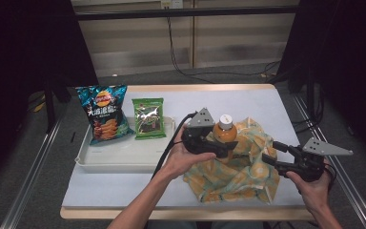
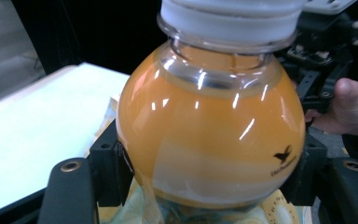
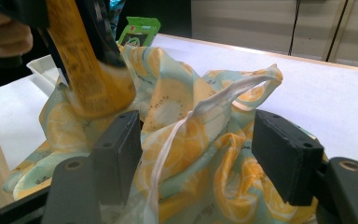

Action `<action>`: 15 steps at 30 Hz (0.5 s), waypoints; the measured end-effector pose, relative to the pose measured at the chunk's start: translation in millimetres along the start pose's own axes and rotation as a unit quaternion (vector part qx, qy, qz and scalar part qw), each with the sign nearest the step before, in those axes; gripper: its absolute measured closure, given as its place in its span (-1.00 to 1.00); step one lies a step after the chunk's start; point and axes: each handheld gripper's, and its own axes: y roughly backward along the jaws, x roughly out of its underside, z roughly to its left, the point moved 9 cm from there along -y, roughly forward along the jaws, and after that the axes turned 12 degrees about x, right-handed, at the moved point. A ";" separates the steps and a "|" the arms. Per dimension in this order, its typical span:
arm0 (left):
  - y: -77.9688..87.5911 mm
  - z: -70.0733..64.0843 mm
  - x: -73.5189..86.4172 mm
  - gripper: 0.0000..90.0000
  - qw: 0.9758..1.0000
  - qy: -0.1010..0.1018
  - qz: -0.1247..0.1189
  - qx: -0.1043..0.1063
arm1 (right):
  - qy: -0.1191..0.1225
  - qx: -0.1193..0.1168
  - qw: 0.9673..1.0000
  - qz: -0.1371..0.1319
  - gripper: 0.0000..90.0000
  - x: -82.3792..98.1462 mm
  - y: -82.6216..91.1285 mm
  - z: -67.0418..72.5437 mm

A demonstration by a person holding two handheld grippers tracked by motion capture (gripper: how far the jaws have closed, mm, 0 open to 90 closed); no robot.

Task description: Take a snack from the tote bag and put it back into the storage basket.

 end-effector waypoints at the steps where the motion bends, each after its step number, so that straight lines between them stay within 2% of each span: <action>1: 2.8 0.4 -2.6 -0.29 1.000 0.000 -0.003 -0.001 | -0.002 -0.002 1.000 0.000 -0.27 0.1 -0.4 0.5; 6: 14.0 1.7 -12.4 -0.29 1.000 0.001 -0.013 -0.007 | -0.005 -0.001 1.000 -0.001 -0.27 -0.5 -0.6 1.2; 9: 26.2 0.3 -21.8 -0.29 1.000 0.001 -0.023 -0.008 | -0.004 -0.001 1.000 0.000 -0.28 -0.2 -0.7 0.6; 15: 44.9 6.2 -29.4 -0.29 0.999 0.000 -0.020 -0.028 | -0.004 0.001 1.000 -0.001 -0.30 -0.4 -0.3 0.8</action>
